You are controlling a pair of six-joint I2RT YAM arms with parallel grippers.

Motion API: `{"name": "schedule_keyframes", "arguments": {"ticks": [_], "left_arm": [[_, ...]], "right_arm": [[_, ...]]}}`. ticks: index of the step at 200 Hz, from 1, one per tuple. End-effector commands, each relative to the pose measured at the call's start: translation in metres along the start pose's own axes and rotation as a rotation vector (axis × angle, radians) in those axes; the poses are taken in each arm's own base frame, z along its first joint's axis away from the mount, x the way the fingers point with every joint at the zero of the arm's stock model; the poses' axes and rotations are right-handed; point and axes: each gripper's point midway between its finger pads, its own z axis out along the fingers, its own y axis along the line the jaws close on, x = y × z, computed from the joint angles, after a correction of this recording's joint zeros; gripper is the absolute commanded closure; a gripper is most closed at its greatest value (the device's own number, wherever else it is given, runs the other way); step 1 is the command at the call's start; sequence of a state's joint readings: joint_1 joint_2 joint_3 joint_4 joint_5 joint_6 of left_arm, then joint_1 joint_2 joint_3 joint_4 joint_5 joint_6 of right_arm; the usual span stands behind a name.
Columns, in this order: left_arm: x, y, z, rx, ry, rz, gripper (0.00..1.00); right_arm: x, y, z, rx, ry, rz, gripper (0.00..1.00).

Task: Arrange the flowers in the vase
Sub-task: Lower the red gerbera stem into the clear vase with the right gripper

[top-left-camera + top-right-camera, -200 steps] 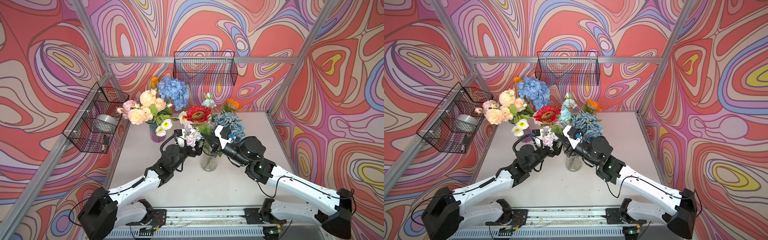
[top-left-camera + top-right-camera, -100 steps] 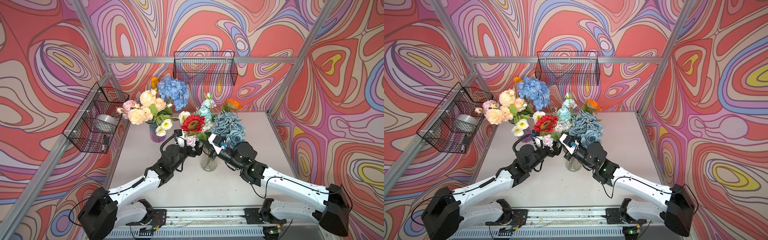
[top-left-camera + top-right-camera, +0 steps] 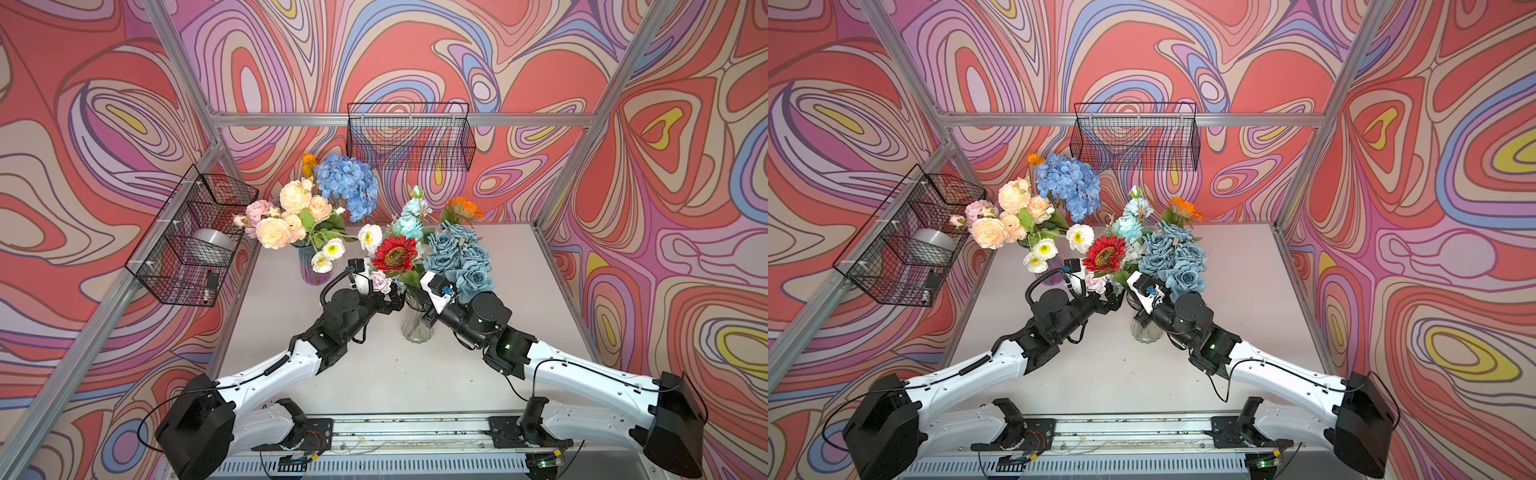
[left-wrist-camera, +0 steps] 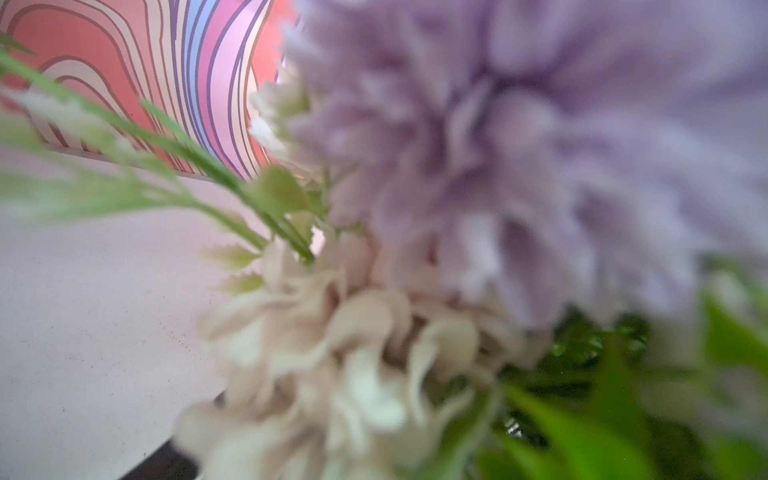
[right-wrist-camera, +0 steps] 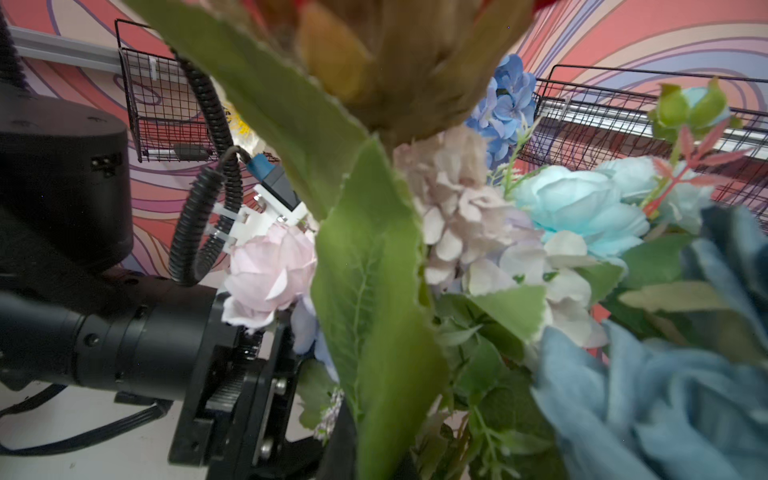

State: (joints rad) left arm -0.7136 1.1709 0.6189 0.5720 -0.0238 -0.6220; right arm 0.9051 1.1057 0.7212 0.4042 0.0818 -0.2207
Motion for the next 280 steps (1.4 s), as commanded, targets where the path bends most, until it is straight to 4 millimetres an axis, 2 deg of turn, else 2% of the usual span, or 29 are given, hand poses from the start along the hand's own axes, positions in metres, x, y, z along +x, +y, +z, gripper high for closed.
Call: {"name": "schedule_keyframes", "arguments": {"ticks": [1, 55, 99, 156, 199, 214, 241, 280], "left_arm": [[-0.009, -0.003, -0.001, 0.007, -0.028, -0.005, 0.02], [-0.009, -0.005, 0.0, 0.014, -0.026, -0.008, 0.03], [-0.009, -0.007, 0.0, 0.02, -0.023, -0.01, 0.03], [-0.007, -0.009, 0.0, 0.027, -0.02, -0.009, 0.03], [-0.005, -0.01, 0.0, 0.029, -0.019, -0.011, 0.03], [-0.006, -0.011, 0.0, 0.031, -0.019, -0.007, 0.03], [-0.005, -0.011, 0.002, 0.031, -0.016, -0.008, 0.03], [-0.006, -0.011, -0.001, 0.025, -0.017, -0.009, 0.03]], "right_arm": [[0.027, -0.005, -0.007, 0.05, 0.077, 0.05, 1.0], [0.06, -0.007, -0.014, 0.085, 0.171, 0.106, 0.98], [0.061, -0.008, -0.023, 0.088, 0.193, 0.143, 0.91], [0.076, -0.005, -0.04, 0.08, 0.271, 0.198, 0.66], [0.079, -0.003, -0.052, 0.073, 0.279, 0.235, 0.58], [0.076, 0.0, -0.054, 0.053, 0.266, 0.251, 0.55], [0.053, 0.004, -0.047, 0.014, 0.164, 0.263, 0.54], [0.031, -0.003, -0.035, 0.036, 0.078, 0.228, 0.54]]}}
